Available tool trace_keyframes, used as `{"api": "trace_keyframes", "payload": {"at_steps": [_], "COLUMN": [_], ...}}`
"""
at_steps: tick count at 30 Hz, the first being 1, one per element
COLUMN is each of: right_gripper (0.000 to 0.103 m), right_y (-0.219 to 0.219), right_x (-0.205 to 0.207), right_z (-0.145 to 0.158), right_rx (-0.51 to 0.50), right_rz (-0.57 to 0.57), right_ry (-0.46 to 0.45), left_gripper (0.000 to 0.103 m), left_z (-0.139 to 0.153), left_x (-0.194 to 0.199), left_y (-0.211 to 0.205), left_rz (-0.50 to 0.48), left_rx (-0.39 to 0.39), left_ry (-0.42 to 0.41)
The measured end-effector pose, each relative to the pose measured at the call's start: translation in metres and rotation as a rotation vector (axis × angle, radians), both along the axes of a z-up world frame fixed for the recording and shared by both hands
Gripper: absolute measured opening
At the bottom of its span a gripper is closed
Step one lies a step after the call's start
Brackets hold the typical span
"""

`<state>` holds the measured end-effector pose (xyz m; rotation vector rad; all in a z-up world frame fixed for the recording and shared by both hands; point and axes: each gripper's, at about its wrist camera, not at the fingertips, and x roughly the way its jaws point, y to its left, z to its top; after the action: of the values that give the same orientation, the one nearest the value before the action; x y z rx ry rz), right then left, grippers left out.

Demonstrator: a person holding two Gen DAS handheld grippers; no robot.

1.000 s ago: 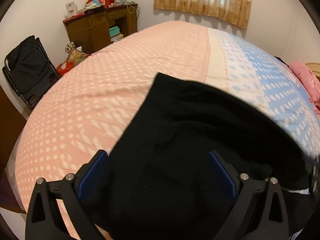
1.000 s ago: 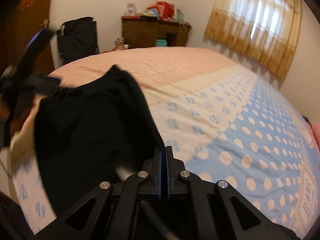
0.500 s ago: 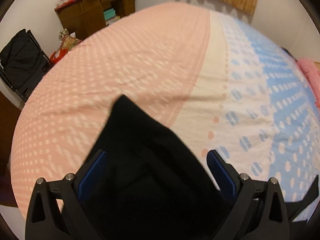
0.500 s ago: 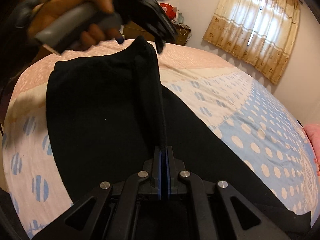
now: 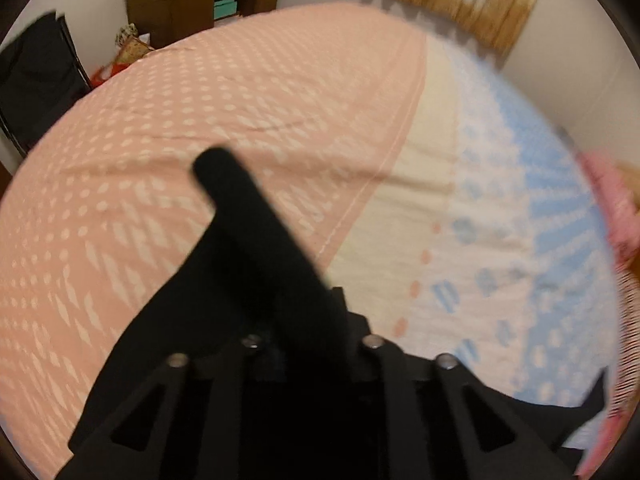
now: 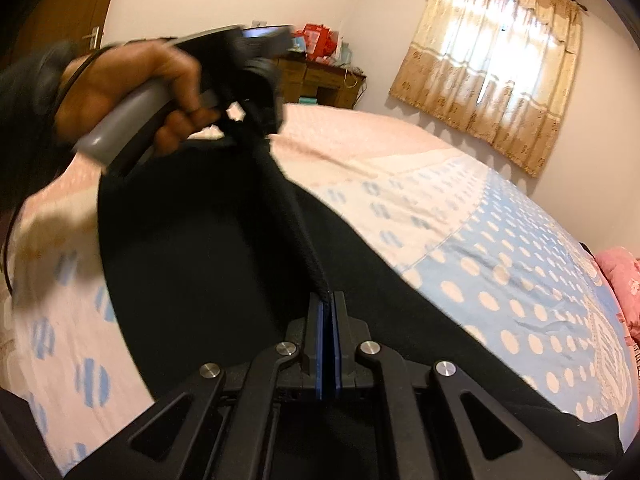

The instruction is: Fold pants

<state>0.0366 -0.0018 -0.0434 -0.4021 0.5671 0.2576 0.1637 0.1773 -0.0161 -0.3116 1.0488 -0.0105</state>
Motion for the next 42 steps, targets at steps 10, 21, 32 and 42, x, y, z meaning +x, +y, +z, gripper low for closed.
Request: {"api": "trace_keyframes", "payload": {"at_steps": [10,21,32,42], "right_gripper": [0.003,0.003,0.004,0.005], "right_y": [0.011,0.022,0.026,0.040], "right_x": [-0.042,-0.065,-0.064,-0.070], "right_z": [0.014,-0.029,-0.046,-0.052], "right_rx": [-0.004,-0.062,-0.121,-0.227], "right_rz": [0.006,0.001,-0.008,-0.018], "right_ry": [-0.006,0.065,0.073,0.012], "left_gripper": [0.013,0.019,0.090,0.089], "left_z": [0.022,-0.019,0.005,0.027], "left_x": [-0.087,-0.126,-0.139,-0.158], "left_y": [0.037,0.045,0.074,0.081], "left_rz": [-0.022,0.001,0.078,0.134], "left_rx": [-0.045,0.005,0.437,0.378], "left_ry": [-0.142,-0.162,-0.213,-0.287]}}
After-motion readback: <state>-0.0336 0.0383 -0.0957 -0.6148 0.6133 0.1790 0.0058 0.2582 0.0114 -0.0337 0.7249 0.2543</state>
